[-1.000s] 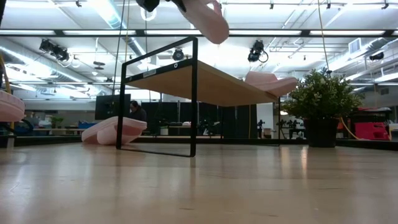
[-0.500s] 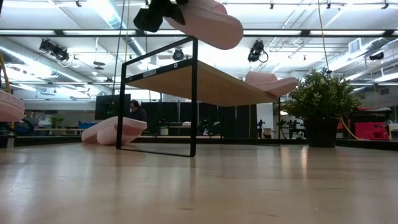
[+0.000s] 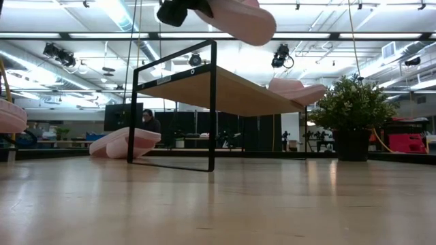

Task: Pick and place slides into the shelf
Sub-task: Put the top right pink slide on the shelf

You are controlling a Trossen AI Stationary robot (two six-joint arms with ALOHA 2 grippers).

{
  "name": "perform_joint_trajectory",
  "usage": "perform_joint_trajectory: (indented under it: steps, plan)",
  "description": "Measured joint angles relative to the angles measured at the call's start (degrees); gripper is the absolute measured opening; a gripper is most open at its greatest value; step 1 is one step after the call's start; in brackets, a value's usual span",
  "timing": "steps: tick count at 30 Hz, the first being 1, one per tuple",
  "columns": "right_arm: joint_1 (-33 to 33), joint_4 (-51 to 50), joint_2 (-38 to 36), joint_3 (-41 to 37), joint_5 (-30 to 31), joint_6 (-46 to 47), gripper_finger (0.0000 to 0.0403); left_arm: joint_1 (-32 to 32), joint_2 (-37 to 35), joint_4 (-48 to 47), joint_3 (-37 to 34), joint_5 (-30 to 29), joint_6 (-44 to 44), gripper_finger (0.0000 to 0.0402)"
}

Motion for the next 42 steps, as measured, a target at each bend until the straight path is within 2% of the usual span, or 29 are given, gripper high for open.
perform_joint_trajectory:
  steps: [12,20,31,37,42]
  plan:
    - [0.0,2.06,0.0,0.0,-4.97,0.86,0.027,0.0,0.01,1.88,0.0,0.82,1.88,0.0099]
    - [0.0,2.1,0.31,-0.02,-13.29,-0.48,0.027,0.09,0.01,3.27,0.0,0.82,1.91,0.0097]
    - [0.0,2.47,0.73,-0.06,-15.25,-1.09,0.027,0.11,0.01,3.29,0.0,0.82,1.04,0.0106]
    - [0.0,5.35,0.55,-3.97,-18.43,-1.61,0.027,0.11,0.01,3.31,0.0,0.82,0.36,0.0094]
    - [0.0,6.73,0.08,-10.31,-18.46,-1.76,0.027,0.11,0.01,3.29,0.0,0.82,0.38,0.0104]
